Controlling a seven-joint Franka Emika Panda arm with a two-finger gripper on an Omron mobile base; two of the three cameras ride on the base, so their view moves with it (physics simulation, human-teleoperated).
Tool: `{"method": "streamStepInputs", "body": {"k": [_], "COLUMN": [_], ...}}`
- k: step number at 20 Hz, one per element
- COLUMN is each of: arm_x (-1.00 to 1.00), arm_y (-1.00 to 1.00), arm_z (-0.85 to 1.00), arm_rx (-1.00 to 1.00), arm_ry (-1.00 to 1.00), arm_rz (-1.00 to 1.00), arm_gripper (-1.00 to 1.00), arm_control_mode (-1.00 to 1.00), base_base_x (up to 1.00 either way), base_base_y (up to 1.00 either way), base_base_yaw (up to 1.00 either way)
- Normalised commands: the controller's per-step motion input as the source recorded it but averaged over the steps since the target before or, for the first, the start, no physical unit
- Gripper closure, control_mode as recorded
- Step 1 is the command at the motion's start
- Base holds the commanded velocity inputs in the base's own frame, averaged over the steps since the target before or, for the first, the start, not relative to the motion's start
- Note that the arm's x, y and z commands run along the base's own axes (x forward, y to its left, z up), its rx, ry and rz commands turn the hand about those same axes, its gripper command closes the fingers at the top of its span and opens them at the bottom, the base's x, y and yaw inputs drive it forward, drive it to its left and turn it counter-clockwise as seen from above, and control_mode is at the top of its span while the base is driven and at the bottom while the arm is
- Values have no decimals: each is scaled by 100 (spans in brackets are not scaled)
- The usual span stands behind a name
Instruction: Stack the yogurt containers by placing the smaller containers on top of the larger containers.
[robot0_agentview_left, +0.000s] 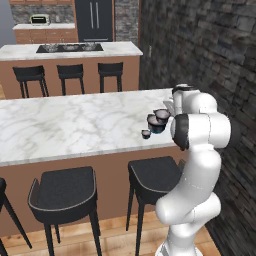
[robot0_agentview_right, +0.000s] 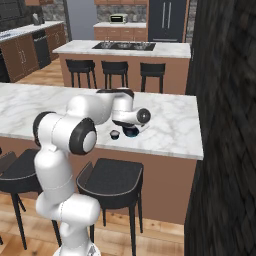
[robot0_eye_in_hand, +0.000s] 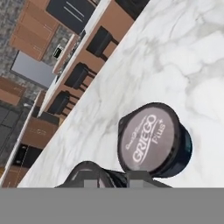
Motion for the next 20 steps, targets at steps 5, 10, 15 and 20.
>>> {"method": "streamStepInputs", "body": {"k": [5,10,15,20], "arm_x": [13,13,6,3], "arm_y": [-3,-4,-4,0], "arm_z": [-12,-10,-3,0], "arm_rx": [0,0,0,0], "arm_ry": [-2,-2,0,0], "arm_rz": [0,0,0,0], "arm_gripper": [100,100,100,100], "arm_control_mode": [-100,-100,-100,-100], "base_base_x": [0,0,0,0], "base_base_y": [0,0,0,0], "base_base_yaw": [0,0,0,0]}}
